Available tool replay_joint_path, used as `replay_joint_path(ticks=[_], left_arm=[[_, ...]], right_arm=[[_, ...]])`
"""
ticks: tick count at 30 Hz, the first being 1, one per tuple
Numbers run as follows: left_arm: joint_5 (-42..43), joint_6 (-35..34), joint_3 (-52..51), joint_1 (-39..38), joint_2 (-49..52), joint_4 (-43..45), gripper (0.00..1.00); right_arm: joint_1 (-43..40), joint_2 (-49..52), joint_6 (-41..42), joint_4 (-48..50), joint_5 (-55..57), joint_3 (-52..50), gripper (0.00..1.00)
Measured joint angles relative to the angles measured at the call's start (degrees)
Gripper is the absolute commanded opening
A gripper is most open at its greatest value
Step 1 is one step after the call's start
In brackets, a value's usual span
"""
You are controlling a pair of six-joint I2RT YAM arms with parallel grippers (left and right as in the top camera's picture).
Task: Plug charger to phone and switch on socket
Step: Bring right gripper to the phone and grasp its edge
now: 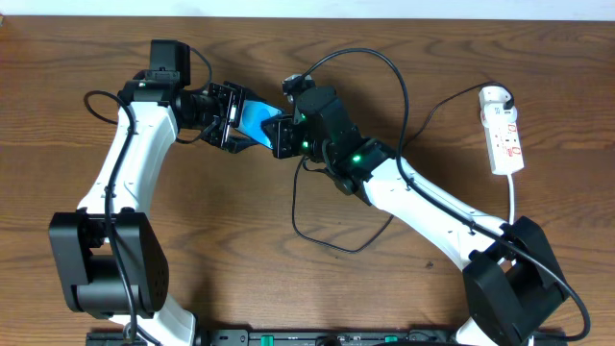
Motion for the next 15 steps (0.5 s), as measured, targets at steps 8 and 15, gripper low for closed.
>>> replay_joint_path(ticks=[8, 15], left_arm=[[0.31, -0.13, 0.31, 0.22, -0.07, 0.22, 0.65], [0.48, 2.19, 0.33, 0.15, -0.11, 0.2, 0.65]], right_arm=[[-0.17, 0.24, 2.34, -0.22, 0.46, -0.02, 0.01], [-3.13, 0.22, 9.6, -1.62, -1.05, -0.02, 0.01]])
